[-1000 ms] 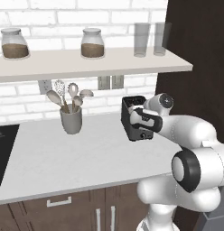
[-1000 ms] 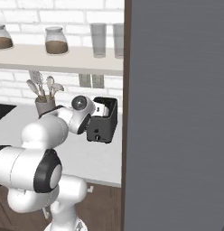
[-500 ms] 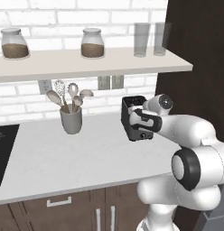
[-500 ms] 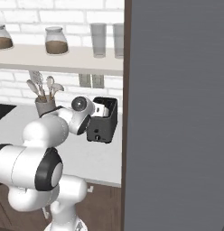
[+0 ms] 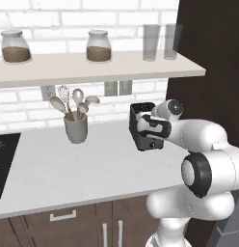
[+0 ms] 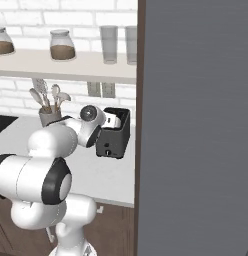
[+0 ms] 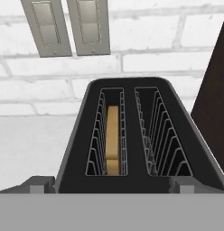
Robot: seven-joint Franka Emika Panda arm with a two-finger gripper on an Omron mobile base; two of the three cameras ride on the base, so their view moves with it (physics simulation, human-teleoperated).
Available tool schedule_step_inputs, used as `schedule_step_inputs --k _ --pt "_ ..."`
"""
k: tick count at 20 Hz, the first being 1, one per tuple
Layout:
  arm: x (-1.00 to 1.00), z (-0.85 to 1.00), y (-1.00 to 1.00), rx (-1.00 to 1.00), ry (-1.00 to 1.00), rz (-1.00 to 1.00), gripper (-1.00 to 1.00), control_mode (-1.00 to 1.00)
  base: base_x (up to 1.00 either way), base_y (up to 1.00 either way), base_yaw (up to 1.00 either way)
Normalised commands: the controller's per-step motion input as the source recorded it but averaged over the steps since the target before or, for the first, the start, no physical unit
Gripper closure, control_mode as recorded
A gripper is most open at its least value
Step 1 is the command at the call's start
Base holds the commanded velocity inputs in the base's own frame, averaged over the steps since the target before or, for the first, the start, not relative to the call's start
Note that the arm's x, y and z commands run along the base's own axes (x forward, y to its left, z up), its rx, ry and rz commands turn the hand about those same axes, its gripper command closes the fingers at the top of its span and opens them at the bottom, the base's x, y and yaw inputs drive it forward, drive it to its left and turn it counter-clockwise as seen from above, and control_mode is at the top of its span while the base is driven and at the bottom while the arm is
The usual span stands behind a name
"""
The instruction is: Start the toaster. Once the lever pops up, take the bread to the plate on the dining counter.
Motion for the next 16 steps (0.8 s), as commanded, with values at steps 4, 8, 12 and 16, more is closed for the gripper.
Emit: schedule_step_inputs --k 4,8,12,16 --pt "0.12 0.0 0.0 0.0 0.0 0.0 -1.0 -1.0 0.0 0.0 0.0" --pt "0.07 -0.03 0.05 0.0 0.0 -0.01 -1.0 -1.0 0.0 0.0 0.0" --pt "0.04 -0.02 0.0 0.0 0.0 -0.01 -1.0 -1.0 0.0 0.0 0.0" --pt "0.0 -0.15 0.0 0.0 0.0 0.0 -1.0 -1.0 0.0 0.0 0.0"
